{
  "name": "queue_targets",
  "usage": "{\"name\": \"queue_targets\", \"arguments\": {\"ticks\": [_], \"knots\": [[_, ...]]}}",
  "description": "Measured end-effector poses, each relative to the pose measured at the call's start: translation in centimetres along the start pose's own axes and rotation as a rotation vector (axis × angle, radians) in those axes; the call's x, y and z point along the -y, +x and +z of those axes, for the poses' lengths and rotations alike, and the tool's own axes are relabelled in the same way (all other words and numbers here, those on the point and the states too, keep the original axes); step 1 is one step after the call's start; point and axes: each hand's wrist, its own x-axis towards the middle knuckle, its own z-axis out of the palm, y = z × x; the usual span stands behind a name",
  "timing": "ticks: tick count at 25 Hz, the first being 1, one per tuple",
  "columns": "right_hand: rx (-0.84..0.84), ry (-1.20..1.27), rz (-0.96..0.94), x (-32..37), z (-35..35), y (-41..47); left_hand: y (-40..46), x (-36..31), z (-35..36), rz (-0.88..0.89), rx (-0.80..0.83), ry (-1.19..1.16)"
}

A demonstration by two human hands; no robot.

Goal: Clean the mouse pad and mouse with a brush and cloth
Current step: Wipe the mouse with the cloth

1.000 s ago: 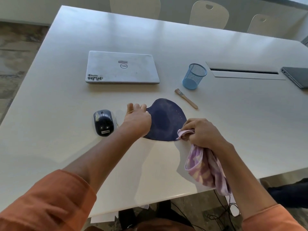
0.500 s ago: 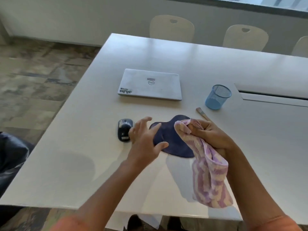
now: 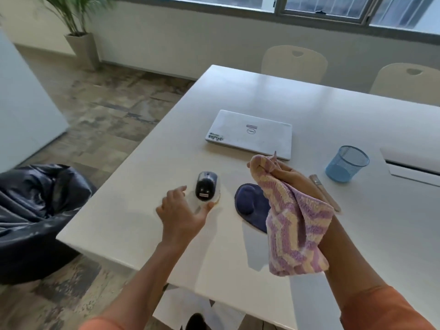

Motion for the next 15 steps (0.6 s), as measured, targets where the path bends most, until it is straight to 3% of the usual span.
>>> {"name": "queue_targets", "arguments": {"ticks": [7, 12, 15], "knots": [[0.075, -0.247, -0.009, -0.6, 2.2, 7.1, 1.8, -1.2, 1.1, -0.091, 0.003, 0.086], [-0.059, -0.431, -0.016, -1.2, 4.5, 9.0, 2.7, -2.4, 1.7, -0.080, -0.013, 0.128], [-0.118, -0.504, -0.115, -1.8, 6.2, 9.6, 3.0, -2.1, 1.8, -0.062, -0.043, 0.125]]}}
